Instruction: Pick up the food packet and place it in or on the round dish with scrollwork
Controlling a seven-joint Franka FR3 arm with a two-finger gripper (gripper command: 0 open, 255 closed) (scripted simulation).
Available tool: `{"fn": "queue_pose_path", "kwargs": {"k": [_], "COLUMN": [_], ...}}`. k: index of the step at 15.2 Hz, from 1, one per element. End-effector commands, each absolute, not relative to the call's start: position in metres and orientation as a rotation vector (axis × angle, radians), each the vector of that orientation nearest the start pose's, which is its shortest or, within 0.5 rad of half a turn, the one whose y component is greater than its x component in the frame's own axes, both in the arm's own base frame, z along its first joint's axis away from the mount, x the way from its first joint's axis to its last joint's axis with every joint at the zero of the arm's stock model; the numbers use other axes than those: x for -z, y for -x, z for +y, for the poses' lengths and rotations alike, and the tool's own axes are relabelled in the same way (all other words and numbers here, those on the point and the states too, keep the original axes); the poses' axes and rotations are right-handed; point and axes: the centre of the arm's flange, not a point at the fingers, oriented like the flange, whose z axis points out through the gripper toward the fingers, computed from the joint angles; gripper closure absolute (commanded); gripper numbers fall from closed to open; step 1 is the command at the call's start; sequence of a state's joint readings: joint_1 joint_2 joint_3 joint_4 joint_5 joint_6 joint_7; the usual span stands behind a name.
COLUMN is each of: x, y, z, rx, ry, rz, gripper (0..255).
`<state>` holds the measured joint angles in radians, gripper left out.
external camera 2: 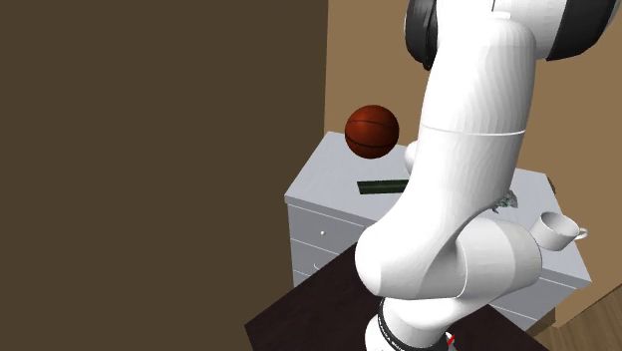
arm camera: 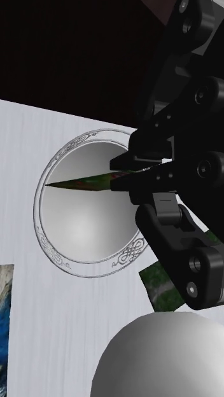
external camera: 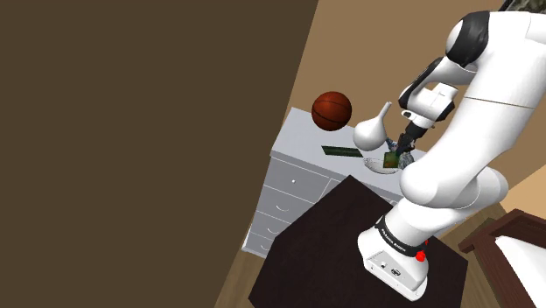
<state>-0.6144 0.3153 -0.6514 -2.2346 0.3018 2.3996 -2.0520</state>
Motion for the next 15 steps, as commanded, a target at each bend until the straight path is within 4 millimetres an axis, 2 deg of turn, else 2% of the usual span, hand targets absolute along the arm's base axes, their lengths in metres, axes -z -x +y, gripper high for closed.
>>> {"fn": "queue_pose_path", "kwargs": {"k": [1, 6, 7, 12, 15], "x": [-0.249, -0.249, -0.249, -0.249, -0.288], "y": [-0.160, -0.160, -0.160, -0.160, -0.161], "z": [-0.513, -0.512, -0.512, -0.512, -0.515], "rx": [0.017, 0.017, 0.017, 0.017, 0.017], "ry": [2.952, 2.952, 2.952, 2.952, 2.952], "rz": [-0.868, -0.868, -0.868, -0.868, -0.868], "gripper": [255, 255, 0, 0, 0]}}
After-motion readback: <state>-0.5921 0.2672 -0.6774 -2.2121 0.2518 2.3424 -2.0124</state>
